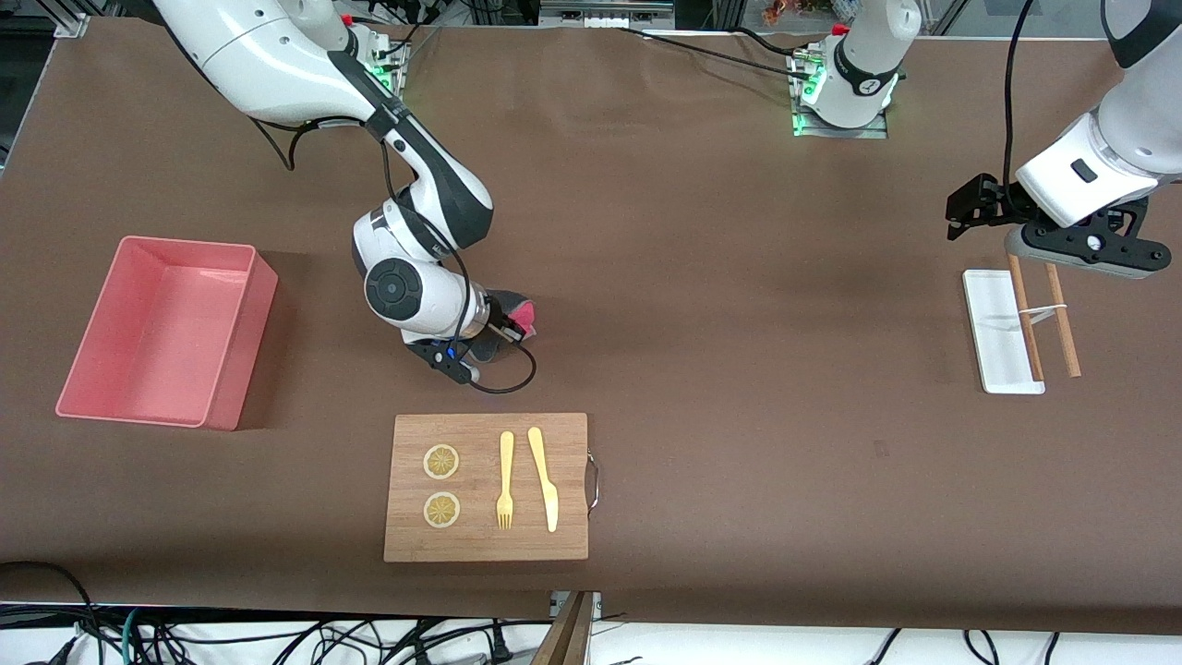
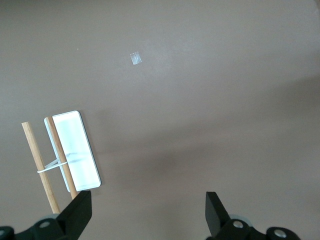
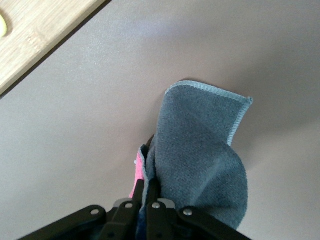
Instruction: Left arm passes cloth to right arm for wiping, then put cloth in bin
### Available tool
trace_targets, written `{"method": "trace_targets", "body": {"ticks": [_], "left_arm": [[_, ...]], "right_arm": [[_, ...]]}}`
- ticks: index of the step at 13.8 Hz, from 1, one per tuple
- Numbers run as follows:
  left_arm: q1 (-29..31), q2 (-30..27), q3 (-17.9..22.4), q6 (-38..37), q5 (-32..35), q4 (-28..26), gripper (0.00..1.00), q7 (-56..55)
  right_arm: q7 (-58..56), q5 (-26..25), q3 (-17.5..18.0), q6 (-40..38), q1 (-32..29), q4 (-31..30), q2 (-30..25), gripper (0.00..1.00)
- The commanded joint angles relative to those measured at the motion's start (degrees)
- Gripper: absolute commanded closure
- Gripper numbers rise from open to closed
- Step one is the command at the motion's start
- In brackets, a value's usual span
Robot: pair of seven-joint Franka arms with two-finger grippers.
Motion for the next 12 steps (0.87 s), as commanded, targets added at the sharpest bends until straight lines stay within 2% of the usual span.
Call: {"method": "trace_targets", "body": {"ticks": [1, 5, 7, 12], "left_arm": [[-0.25, 0.57, -0.14, -1.16, 0.06, 1.32, 0.00, -0.89], [-0.25, 0.57, -0.14, -1.24, 0.06, 1.32, 0.00, -0.89], [-0.25, 0.57, -0.14, -1.24, 0.06, 1.41, 0.00, -0.89], [-0.34, 0.57, -1.02, -1.33, 0.77, 1.50, 0.00, -1.68]], "right_arm": [[-4.07, 0.64, -0.15, -0.59, -1.20, -0.03, 0.46, 1.00], [-10.84, 0.64, -3.39, -1.21, -1.73, -1.52, 0.63, 1.00], [-14.71, 0.64, -4.28, -3.84, -2.87, -1.44, 0.55, 1.00], [-24.82, 0.64, -9.54, -9.29, -3.66, -1.44, -0.59, 1.00]]}}
